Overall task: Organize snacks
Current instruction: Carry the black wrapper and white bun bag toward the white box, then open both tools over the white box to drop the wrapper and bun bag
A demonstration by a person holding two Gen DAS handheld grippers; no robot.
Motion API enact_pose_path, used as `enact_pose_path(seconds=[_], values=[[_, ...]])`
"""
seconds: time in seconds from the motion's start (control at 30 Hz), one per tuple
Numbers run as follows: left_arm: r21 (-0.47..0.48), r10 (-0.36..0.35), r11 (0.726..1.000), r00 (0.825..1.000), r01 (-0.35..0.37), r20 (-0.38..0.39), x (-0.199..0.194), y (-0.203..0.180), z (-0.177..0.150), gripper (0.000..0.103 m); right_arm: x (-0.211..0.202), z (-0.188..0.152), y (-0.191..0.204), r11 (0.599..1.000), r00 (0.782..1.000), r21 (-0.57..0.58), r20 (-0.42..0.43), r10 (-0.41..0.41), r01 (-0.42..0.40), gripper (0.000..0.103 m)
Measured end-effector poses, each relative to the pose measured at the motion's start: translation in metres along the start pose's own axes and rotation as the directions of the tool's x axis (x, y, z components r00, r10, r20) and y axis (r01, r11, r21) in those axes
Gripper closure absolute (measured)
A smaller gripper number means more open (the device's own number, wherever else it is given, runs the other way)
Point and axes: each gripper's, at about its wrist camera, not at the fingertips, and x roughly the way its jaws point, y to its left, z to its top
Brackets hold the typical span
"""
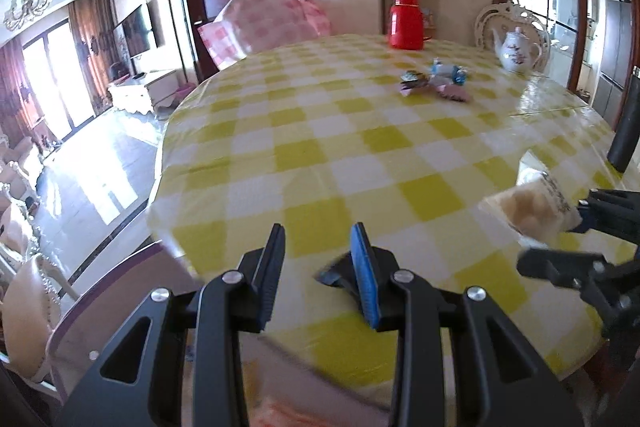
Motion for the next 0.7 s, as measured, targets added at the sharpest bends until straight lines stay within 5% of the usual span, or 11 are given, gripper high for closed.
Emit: enact_pose_path(seconds=[0.1,0.2,0.27,0.3,0.33,0.43,0.6,0.7], values=[[-0.013,0.013,1.0,1.0,-0.014,-0.021,-0.001,0.021,-0.008,0.071,0.009,0.002,0.022,0.999,1.0,-0.047,-0.018,0.025,-0.026,0.056],[-0.052,-0.059,0.997,0.997,0.056,-0.043,0.001,0.037,-0.013,0.07,0.012,0.004,0.031,0.997,1.0,-0.081,-0.01,0.007,-0.007,0.056],[-0.07,-0.115,0.991,0.993,0.112,-0.038,0.002,0.034,-0.014,0.046,0.009,0.006,0.02,0.999,1.0,-0.041,0.001,0.003,-0.003,0.056],[-0.083,-0.149,0.986,0.988,0.146,-0.041,0.003,0.029,-0.013,0.019,0.005,0.007,0.012,1.0,1.0,-0.015,0.011,-0.008,0.008,0.056],[-0.091,-0.197,0.977,0.979,0.192,-0.042,0.005,0.02,-0.013,0.015,0.002,0.008,0.004,1.0,1.0,0.005,0.019,-0.022,0.022,0.056],[-0.083,-0.247,0.967,0.964,0.24,-0.097,0.022,-0.006,-0.014,0.015,-0.011,0.011,-0.02,0.996,0.997,0.069,0.041,-0.061,0.058,0.056],[-0.073,-0.18,0.983,0.969,0.169,-0.171,0.05,-0.036,-0.017,0.017,-0.033,0.011,-0.041,0.99,0.993,0.117,0.079,-0.091,0.082,0.056],[-0.024,-0.062,0.998,0.986,0.059,-0.157,0.053,-0.042,-0.014,0.065,-0.033,0.011,-0.043,0.991,0.993,0.112,0.08,-0.086,0.077,0.056]])
